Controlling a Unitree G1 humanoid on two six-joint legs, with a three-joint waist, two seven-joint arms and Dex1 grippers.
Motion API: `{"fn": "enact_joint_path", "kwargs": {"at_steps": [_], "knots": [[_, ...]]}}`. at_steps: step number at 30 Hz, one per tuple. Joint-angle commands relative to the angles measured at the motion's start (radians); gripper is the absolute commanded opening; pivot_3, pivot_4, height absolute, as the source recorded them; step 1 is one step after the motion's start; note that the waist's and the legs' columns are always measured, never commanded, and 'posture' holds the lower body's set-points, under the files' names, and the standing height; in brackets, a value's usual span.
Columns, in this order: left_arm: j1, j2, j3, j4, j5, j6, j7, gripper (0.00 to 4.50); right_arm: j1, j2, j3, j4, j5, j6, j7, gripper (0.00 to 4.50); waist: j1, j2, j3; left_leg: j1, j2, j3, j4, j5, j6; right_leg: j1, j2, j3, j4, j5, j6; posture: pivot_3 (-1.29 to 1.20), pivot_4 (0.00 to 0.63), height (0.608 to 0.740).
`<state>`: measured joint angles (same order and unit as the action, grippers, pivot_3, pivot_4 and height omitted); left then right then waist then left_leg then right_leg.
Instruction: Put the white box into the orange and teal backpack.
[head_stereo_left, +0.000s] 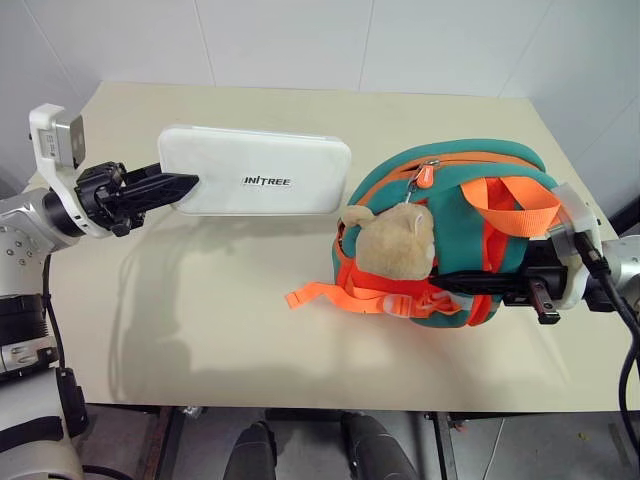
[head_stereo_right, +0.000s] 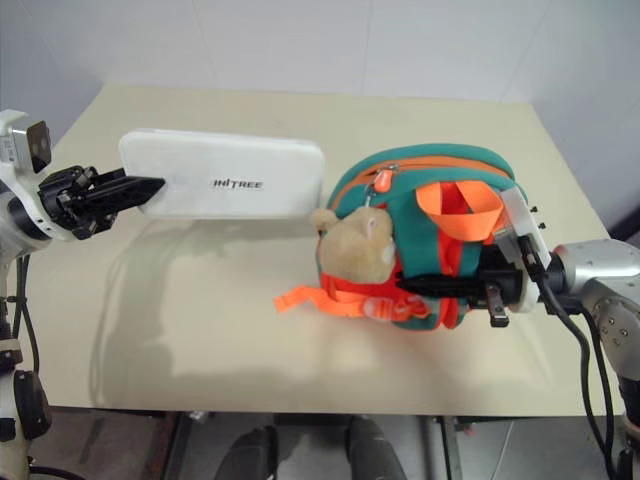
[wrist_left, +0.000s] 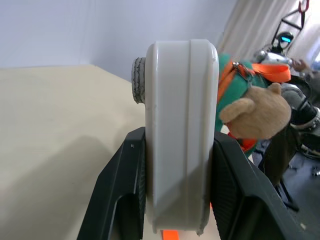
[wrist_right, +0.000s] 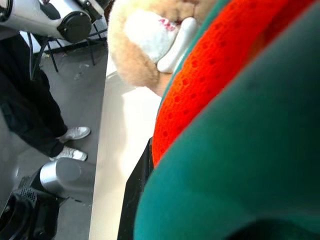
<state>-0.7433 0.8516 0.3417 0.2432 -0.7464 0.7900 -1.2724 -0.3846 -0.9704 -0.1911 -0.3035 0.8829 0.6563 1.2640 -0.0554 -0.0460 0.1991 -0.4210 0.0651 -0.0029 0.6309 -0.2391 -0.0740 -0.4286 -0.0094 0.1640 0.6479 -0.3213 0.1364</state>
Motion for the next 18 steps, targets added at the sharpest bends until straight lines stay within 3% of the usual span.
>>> {"fn": "enact_joint_path", "kwargs": {"at_steps": [1, 18], "knots": [[-0.025, 0.017, 0.044, -0.077, -0.051, -0.009, 0.010, 1.32, -0.002, 0.001, -0.014, -0.004, -0.007, 0.002, -0.013, 0.00, 0.000, 0.000, 0.000, 0.000, 0.000, 0.000, 0.000, 0.000, 0.000, 0.000, 0.000, 0.000, 0.000, 0.000, 0.000, 0.00, 0.150, 0.740], [-0.063, -0.007, 0.014, -0.121, -0.104, -0.001, -0.017, 1.32, -0.007, 0.024, -0.008, -0.010, -0.022, 0.018, -0.051, 0.00, -0.001, 0.000, 0.000, 0.001, 0.000, 0.000, 0.005, 0.000, 0.000, 0.000, 0.001, 0.000, 0.005, 0.000, 0.000, 0.00, 0.150, 0.740]]}}
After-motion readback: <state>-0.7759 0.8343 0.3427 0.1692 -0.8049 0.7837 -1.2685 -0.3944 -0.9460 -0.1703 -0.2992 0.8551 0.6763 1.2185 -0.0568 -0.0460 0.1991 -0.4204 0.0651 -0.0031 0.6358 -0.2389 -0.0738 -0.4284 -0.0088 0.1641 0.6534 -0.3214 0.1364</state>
